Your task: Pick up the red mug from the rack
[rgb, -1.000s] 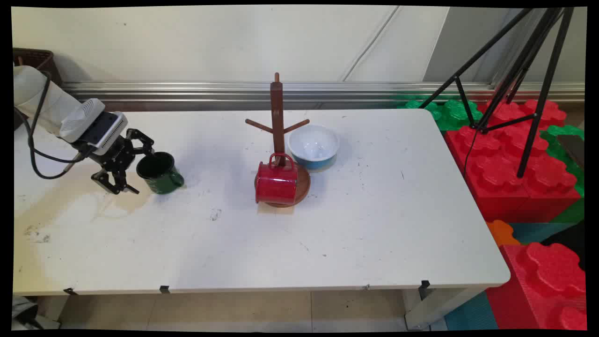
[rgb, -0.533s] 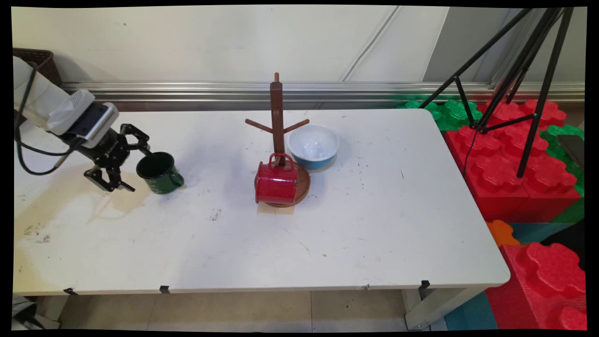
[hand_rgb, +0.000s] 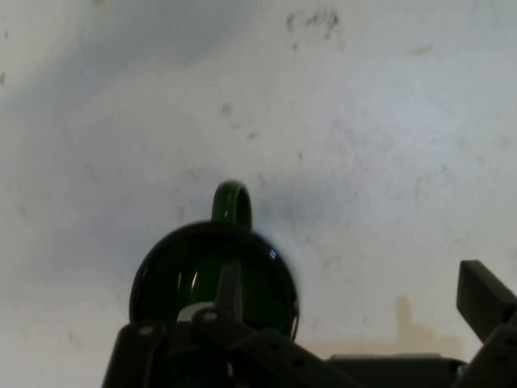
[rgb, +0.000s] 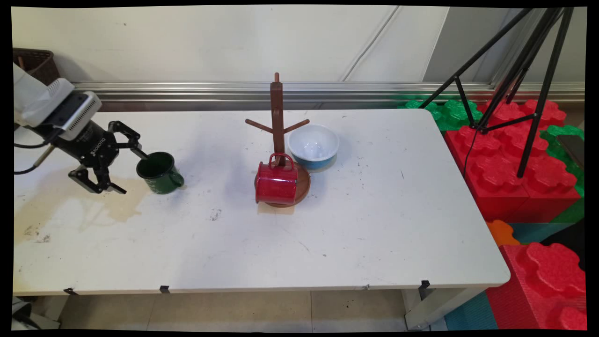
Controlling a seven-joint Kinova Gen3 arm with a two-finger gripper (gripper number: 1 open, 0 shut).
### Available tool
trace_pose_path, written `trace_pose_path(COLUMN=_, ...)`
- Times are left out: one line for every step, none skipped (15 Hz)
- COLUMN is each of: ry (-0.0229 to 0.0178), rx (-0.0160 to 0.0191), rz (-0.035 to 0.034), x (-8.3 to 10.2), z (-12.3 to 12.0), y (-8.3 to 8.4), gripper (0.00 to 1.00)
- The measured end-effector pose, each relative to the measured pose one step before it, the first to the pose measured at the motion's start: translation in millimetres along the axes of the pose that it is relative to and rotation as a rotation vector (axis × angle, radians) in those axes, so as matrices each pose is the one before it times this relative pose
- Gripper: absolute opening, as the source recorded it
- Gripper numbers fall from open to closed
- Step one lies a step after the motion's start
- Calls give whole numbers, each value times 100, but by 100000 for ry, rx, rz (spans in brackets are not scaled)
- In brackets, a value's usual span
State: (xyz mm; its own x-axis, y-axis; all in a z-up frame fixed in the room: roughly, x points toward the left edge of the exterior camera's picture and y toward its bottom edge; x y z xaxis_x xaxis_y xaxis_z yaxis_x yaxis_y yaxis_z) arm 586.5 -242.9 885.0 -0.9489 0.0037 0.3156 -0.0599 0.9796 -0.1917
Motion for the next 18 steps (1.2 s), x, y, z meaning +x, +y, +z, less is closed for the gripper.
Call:
trace_pose_path(ry=1299, rx=-236, rz=-1006, x=220, z=-339, y=189, gripper=100)
trace_pose_path(ry=993, rx=-134, rz=-731, x=169, z=-212, y=128, gripper=100)
trace_pose_path(ry=1410, rx=-3, rz=-1798, x=2, z=-390, y=174, gripper=100)
trace_pose_path(ry=1090, rx=-112, rz=-954, x=203, z=-173, y=103, gripper=100)
trace_pose_path(ry=1584, rx=-124, rz=-1569, x=287, z=-234, y=151, gripper=100)
trace_pose_path(ry=1946, rx=-136, rz=-1951, x=356, z=-232, y=135, gripper=100)
trace_pose_path(ry=1906, rx=-66, rz=-2083, x=348, z=-181, y=119, gripper=100)
trace_pose_path(ry=1569, rx=-109, rz=-1734, x=291, z=-100, y=96, gripper=100)
trace_pose_path(ry=1042, rx=-77, rz=-1101, x=197, z=-37, y=64, gripper=100)
trace_pose_path(ry=1465, rx=-107, rz=-1610, x=271, z=-34, y=98, gripper=100)
trace_pose_path(ry=958, rx=-106, rz=-982, x=189, z=10, y=50, gripper=100)
trace_pose_path(ry=1306, rx=-157, rz=-1400, x=257, z=57, y=49, gripper=100)
trace_pose_path(ry=847, rx=-122, rz=-872, x=169, z=68, y=23, gripper=100)
trace_pose_path(ry=1135, rx=-168, rz=-1251, x=231, z=119, y=35, gripper=100)
trace_pose_path(ry=685, rx=-125, rz=-767, x=149, z=114, y=5, gripper=100)
trace_pose_path(ry=986, rx=-231, rz=-1060, x=228, z=199, y=-9, gripper=100)
trace_pose_path(ry=565, rx=-188, rz=-644, x=137, z=165, y=0, gripper=100)
trace_pose_path(ry=825, rx=-275, rz=-980, x=191, z=261, y=2, gripper=100)
